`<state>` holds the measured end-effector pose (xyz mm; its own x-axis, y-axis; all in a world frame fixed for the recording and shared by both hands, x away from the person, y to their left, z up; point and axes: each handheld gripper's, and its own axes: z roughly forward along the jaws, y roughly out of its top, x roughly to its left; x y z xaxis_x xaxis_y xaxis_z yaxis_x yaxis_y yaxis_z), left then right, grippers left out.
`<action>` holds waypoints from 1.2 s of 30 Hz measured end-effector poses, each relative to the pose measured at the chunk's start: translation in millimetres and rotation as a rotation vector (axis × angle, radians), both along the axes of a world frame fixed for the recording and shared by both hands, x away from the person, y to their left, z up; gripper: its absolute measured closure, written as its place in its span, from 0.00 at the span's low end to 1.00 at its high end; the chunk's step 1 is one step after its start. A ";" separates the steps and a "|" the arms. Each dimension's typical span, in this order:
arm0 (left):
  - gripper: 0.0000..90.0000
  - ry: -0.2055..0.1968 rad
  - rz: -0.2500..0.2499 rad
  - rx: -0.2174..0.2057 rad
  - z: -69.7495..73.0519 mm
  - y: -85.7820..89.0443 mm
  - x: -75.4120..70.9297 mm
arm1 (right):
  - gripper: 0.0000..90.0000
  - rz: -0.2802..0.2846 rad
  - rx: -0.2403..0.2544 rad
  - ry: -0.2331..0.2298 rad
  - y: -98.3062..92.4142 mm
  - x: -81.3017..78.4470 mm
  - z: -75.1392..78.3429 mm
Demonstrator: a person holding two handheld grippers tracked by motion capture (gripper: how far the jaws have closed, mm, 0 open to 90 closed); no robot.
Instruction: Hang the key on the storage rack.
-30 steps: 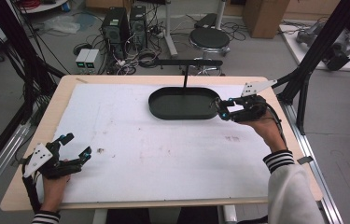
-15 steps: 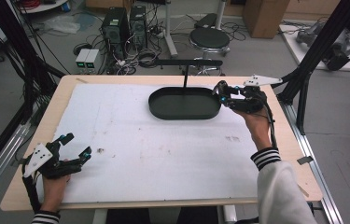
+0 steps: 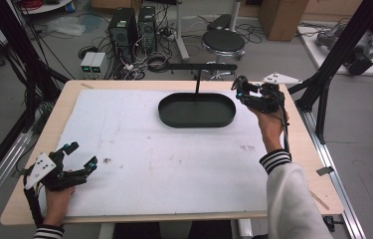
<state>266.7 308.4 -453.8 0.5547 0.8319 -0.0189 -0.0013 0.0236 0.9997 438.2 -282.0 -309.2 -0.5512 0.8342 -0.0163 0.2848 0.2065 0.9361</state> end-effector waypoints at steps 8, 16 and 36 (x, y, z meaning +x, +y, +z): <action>0.14 0.002 -0.002 -0.002 0.1 0.2 0.2 | 0.54 -0.040 0.010 -0.017 4.6 11.9 8.1; 0.14 0.002 -0.002 -0.003 0.0 0.4 0.3 | 0.54 -0.055 -0.020 -0.028 13.5 22.0 13.6; 0.14 0.005 -0.002 -0.007 0.1 0.8 0.4 | 0.54 -0.112 -0.081 -0.031 24.0 40.1 12.7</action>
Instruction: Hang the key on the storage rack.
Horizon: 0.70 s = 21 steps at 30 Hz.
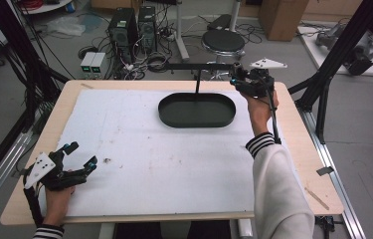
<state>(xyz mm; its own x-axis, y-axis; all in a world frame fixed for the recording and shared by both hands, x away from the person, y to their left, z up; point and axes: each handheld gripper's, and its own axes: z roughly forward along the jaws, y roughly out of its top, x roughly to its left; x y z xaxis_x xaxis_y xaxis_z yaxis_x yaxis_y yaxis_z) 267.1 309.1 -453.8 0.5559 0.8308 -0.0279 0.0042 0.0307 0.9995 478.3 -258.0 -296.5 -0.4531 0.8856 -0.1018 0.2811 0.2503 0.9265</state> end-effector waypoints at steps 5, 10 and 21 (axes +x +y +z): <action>0.14 -0.002 0.000 0.000 -0.1 -0.2 -0.1 | 0.54 -0.016 0.006 -0.001 -2.9 4.0 -2.5; 0.14 -0.001 0.000 -0.001 -0.1 0.0 0.0 | 0.54 -0.036 0.019 0.006 -7.4 8.3 -5.7; 0.14 -0.003 -0.001 0.001 -0.1 -0.2 -0.3 | 0.53 -0.039 0.021 0.035 -14.0 11.3 -9.7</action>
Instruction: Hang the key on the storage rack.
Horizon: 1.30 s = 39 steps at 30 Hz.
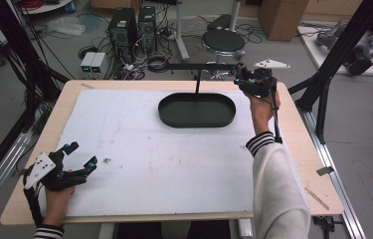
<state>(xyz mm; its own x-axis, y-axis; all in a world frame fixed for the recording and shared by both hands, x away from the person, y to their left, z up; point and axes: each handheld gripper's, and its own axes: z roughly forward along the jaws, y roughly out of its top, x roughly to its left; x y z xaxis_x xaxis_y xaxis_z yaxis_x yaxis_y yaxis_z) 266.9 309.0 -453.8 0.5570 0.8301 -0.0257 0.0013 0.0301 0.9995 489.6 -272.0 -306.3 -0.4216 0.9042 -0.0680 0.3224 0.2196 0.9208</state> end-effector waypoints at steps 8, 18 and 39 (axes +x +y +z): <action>0.14 -0.002 0.000 0.002 -0.1 -0.1 -0.1 | 0.53 -0.014 0.011 0.037 -9.9 -2.1 -9.7; 0.14 -0.004 0.001 0.004 -0.1 -0.2 -0.2 | 0.53 -0.013 0.008 0.073 -14.9 -3.7 -27.3; 0.14 -0.006 0.001 0.008 -0.2 -0.2 -0.5 | 0.53 -0.003 0.022 0.153 -11.0 9.8 -56.9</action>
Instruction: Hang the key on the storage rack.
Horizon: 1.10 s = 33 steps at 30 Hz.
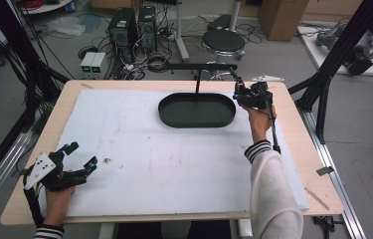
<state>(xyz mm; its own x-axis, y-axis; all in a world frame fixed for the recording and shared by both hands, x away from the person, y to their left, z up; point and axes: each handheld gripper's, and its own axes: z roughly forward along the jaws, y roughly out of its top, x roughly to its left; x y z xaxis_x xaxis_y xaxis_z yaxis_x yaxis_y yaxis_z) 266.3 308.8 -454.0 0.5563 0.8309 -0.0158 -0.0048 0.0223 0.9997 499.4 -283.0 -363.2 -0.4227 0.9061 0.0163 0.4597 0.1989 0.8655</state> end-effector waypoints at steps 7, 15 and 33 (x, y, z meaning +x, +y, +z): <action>0.14 0.000 0.000 0.000 0.0 0.0 0.0 | 0.52 0.014 0.005 0.011 2.7 3.3 -4.8; 0.14 0.004 0.001 -0.009 0.0 0.1 0.4 | 0.11 0.036 0.049 0.045 2.7 -4.5 3.0; 0.14 0.006 0.001 -0.009 0.1 0.1 0.5 | 0.00 0.298 0.154 -0.168 -20.3 -96.3 13.4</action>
<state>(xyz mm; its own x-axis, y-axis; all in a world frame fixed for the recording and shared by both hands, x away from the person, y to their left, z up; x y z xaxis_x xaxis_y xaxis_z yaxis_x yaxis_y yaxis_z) 266.9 308.9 -453.9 0.5555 0.8311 -0.0266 0.0010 0.0314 0.9995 403.2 -303.3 -349.8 -0.6760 0.7351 0.0510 0.2506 0.1643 0.9541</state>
